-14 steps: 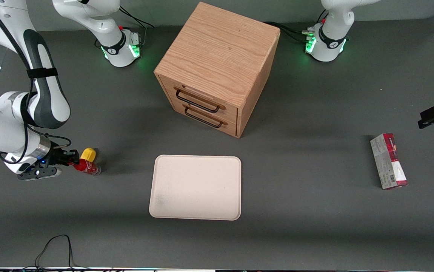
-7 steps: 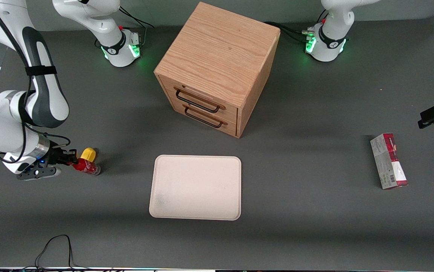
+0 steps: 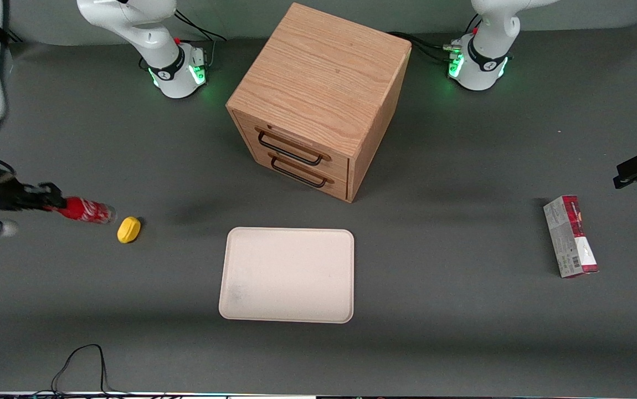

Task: Place coke bottle on tray
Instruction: 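Carry the held bottle over the cream tray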

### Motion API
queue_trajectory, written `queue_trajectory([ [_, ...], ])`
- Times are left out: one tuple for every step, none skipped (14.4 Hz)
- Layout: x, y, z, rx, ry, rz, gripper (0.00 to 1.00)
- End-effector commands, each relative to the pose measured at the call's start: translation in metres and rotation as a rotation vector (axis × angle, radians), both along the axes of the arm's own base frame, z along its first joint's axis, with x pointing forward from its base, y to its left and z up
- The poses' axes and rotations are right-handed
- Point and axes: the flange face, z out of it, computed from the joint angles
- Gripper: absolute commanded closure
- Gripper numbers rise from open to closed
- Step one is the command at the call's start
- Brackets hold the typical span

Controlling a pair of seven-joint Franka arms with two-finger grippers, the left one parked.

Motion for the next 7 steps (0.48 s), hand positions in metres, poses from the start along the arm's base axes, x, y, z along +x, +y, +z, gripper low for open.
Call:
queue_trajectory([
  [0.005, 0.002, 0.031, -0.001, 0.009, -0.025, 1.00],
  [0.004, 0.002, 0.032, -0.002, 0.009, -0.032, 1.00],
  [0.005, 0.005, 0.032, -0.004, 0.009, -0.056, 1.00],
  [0.011, 0.012, 0.023, -0.009, 0.021, -0.086, 1.00],
  [0.022, 0.043, 0.013, -0.013, 0.028, -0.074, 1.00],
  [0.035, 0.071, 0.002, -0.019, 0.035, -0.100, 1.00],
  [0.051, 0.092, -0.014, -0.022, 0.038, -0.166, 1.00],
])
